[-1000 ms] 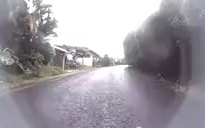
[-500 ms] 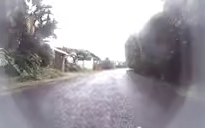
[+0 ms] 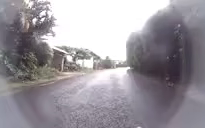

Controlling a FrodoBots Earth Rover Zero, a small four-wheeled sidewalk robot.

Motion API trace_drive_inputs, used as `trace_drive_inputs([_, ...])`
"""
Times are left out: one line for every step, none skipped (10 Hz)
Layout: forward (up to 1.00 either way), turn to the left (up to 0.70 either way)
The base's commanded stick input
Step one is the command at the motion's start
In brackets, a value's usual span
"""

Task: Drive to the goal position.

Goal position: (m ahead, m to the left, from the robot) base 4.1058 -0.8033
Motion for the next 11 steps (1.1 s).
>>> trace_drive_inputs([0.70,0.00])
trace_drive_inputs([0.70,0.00])
trace_drive_inputs([0.70,0.00])
trace_drive_inputs([0.70,0.00])
trace_drive_inputs([0.70,0.00])
trace_drive_inputs([0.70,0.00])
trace_drive_inputs([0.70,0.00])
trace_drive_inputs([0.70,0.00])
trace_drive_inputs([0.70,0.00])
trace_drive_inputs([0.70,0.00])
trace_drive_inputs([0.70,0.00])
